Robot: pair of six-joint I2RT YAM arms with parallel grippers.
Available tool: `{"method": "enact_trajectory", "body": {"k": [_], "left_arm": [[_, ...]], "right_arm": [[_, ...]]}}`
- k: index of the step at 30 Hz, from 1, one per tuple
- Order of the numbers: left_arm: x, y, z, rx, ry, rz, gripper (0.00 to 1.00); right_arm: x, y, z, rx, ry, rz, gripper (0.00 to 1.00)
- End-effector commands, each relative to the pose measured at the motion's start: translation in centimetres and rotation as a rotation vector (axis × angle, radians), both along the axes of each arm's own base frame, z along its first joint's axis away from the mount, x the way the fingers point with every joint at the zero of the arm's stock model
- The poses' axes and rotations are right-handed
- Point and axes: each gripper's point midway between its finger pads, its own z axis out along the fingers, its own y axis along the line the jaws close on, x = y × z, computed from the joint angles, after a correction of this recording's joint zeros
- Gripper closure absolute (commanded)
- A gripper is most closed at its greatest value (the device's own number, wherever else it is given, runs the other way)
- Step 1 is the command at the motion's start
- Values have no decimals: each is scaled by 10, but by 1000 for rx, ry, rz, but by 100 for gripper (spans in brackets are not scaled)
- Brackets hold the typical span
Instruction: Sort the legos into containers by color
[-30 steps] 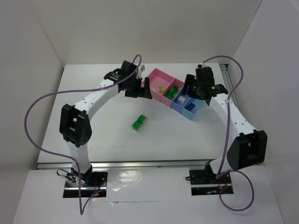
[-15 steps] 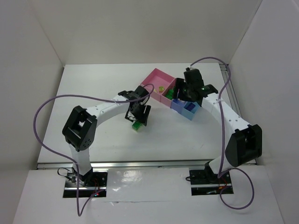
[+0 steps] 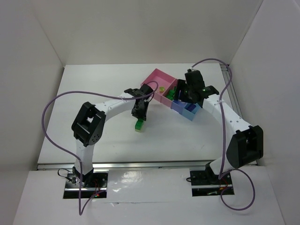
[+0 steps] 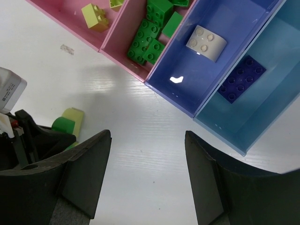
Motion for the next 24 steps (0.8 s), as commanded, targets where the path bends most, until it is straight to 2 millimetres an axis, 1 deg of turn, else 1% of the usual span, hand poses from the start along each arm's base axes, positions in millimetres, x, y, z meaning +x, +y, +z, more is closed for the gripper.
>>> {"method": "enact_trajectory", "body": {"k": [1, 2, 3, 4, 5, 6, 7, 8, 9, 10, 11, 12, 13, 14, 15, 16, 17, 18, 19, 20, 21, 22, 23, 24], "left_arm": [[7, -1, 11, 16, -27, -18, 73], [10, 2, 21, 12, -39, -17, 77], [10, 2, 30, -7, -29, -14, 85], [7, -2, 36, -68, -5, -33, 90], [17, 6, 55, -135, -21, -5, 94], [18, 8, 65, -188, -12, -14, 100], [14, -2, 79, -316, 20, -71, 100], [23, 10, 91, -395, 12, -61, 100], [22, 10, 108, -481, -2, -91, 100], [19, -2, 127, -624, 1, -163, 100], [24, 8, 138, -697, -11, -171, 100], [23, 8, 144, -763, 1, -194, 100], [14, 1, 161, -879, 30, -262, 100], [21, 6, 173, -943, 7, -277, 100], [19, 5, 178, -995, 17, -291, 100], [16, 5, 178, -1043, 35, -300, 100], [9, 1, 189, -1108, 49, -342, 100], [17, 2, 196, -1142, 20, -345, 100], [14, 1, 199, -1165, 21, -353, 100], [13, -1, 202, -1188, 25, -364, 100], [13, -2, 207, -1204, 27, -348, 100], [16, -3, 213, -1221, -7, -380, 100], [16, -4, 217, -1234, -7, -388, 100], [15, -4, 217, -1249, 12, -378, 100]], "right_arm": [[2, -2, 20, 9, -68, -20, 28], [2, -2, 20, 9, -68, -20, 28], [1, 0, 20, 16, -65, -11, 28], [-1, 6, 20, 32, -58, 27, 28], [-4, 12, 17, 47, -52, 67, 28], [-8, 20, 14, 67, -45, 116, 28], [-13, 40, 20, 146, -54, 244, 28], [-19, 53, 22, 197, -54, 327, 26], [-22, 62, 30, 248, -68, 393, 25], [-37, 81, 34, 343, -67, 519, 24], [-40, 86, 38, 387, -76, 563, 23], [-44, 93, 38, 423, -72, 608, 23], [-48, 98, 36, 455, -65, 646, 23], [-53, 108, 47, 517, -83, 718, 23], [-55, 112, 50, 547, -86, 747, 23], [-58, 120, 48, 581, -73, 787, 21], [-68, 132, 61, 642, -69, 862, 20], [-68, 141, 68, 661, -96, 906, 20], [-68, 148, 66, 671, -85, 933, 18], [-68, 156, 73, 677, -96, 962, 18], [-71, 164, 74, 679, -90, 985, 17], [-72, 170, 73, 681, -82, 997, 17], [-68, 172, 66, 682, -65, 992, 17], [-68, 178, 68, 694, -73, 1001, 17]]}}
